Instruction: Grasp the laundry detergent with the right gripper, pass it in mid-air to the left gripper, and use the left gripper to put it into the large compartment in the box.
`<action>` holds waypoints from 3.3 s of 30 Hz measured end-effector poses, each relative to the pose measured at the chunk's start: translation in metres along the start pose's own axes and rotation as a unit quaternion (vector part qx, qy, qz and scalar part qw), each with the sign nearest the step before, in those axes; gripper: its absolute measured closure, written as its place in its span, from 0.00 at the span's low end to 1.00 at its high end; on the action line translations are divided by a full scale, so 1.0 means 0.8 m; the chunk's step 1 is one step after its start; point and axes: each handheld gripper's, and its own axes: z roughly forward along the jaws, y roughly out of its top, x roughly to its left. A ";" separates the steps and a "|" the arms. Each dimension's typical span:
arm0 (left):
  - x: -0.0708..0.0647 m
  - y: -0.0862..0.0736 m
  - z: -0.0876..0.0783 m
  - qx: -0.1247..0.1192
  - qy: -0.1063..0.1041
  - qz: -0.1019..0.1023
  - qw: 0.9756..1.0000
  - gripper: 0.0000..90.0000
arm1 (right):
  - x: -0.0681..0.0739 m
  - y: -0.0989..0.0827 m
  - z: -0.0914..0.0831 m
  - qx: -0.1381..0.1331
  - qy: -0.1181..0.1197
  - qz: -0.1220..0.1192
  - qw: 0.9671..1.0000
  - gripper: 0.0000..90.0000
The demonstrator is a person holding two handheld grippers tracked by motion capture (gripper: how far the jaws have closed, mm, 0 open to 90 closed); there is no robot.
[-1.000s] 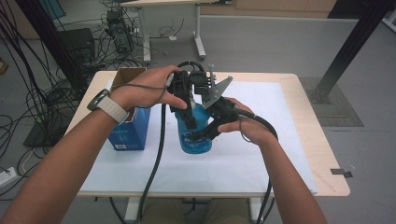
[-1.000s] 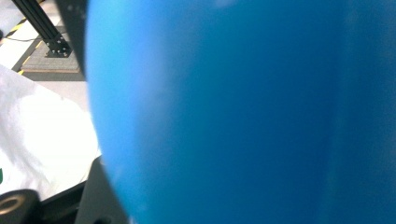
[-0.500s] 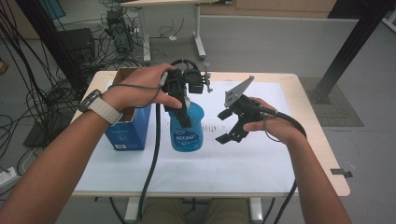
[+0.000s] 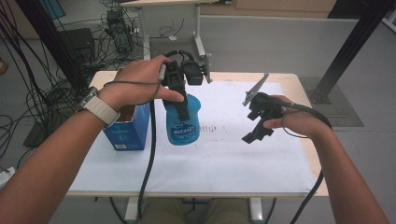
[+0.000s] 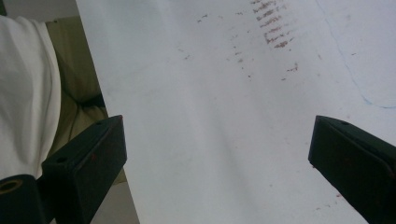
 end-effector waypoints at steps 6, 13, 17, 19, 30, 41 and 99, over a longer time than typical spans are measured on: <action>0.006 0.002 -0.006 -0.003 0.008 -0.053 0.999 0.42 | -0.004 -0.008 -0.005 0.014 -0.007 0.002 1.000 0.05; 0.013 -0.001 -0.018 -0.006 0.030 -0.110 0.993 0.42 | -0.004 -0.016 -0.012 0.020 -0.011 0.001 1.000 0.06; 0.017 -0.001 -0.023 -0.002 0.037 -0.141 0.989 0.42 | -0.006 -0.021 -0.014 0.026 -0.011 0.001 1.000 0.06; 0.019 0.000 -0.025 0.006 0.037 -0.153 0.987 0.42 | -0.006 -0.023 -0.015 0.030 -0.012 0.000 0.999 0.06; 0.025 0.000 -0.049 0.010 0.046 -0.230 0.972 0.42 | -0.012 -0.037 -0.014 0.041 -0.018 0.003 0.999 0.07; 0.035 -0.013 -0.068 0.004 0.059 -0.284 0.957 0.42 | -0.013 -0.039 -0.013 0.048 -0.018 -0.004 0.999 0.07; 0.095 -0.081 -0.139 0.014 0.052 -0.500 0.865 0.42 | -0.041 -0.031 -0.016 0.047 -0.030 -0.011 0.998 0.07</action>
